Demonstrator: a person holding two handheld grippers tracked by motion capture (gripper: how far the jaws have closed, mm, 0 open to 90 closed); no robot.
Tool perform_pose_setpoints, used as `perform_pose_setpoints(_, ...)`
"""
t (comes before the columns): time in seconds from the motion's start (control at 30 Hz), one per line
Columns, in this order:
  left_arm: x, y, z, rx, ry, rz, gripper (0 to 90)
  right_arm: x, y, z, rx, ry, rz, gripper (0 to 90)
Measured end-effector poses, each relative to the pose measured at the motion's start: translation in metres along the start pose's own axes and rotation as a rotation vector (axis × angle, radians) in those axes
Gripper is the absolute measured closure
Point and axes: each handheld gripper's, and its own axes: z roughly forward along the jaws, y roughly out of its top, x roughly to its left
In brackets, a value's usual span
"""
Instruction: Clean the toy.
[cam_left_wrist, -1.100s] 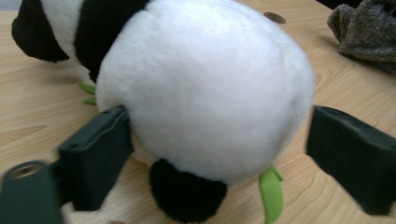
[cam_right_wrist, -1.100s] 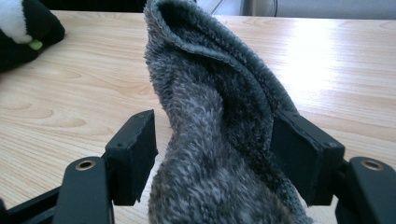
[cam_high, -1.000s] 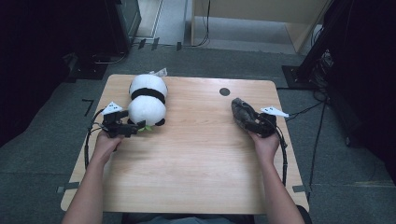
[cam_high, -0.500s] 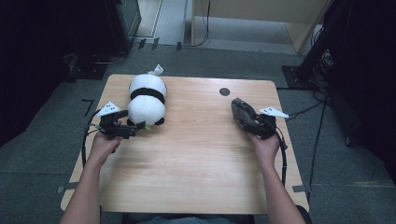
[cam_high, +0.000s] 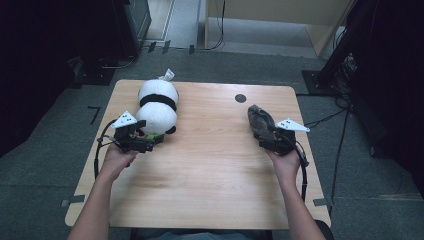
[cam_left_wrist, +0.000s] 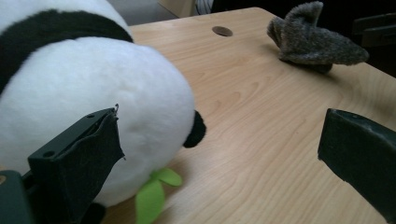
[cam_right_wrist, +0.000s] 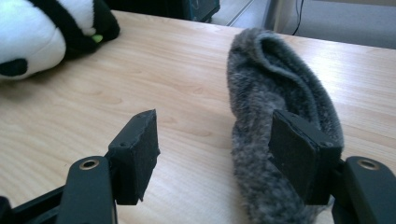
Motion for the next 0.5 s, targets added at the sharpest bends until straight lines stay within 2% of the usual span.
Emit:
perform_pose_setpoints(0.07, -0.004, 0.000, 0.002, 0.002, -0.012, -0.005, 0.0, 0.005, -0.001, -0.002, 0.000, 0.012, -0.002, 33.7)
perform_pose_setpoints(0.27, -0.024, -0.002, 0.012, 0.014, -0.057, 0.035, 0.0, 0.020, -0.003, -0.003, 0.000, 0.079, -0.015, 33.9)
perform_pose_setpoints(0.5, -0.043, -0.011, 0.023, 0.031, -0.105, 0.079, 0.0, 0.040, -0.009, 0.001, 0.014, 0.117, -0.047, 36.6)
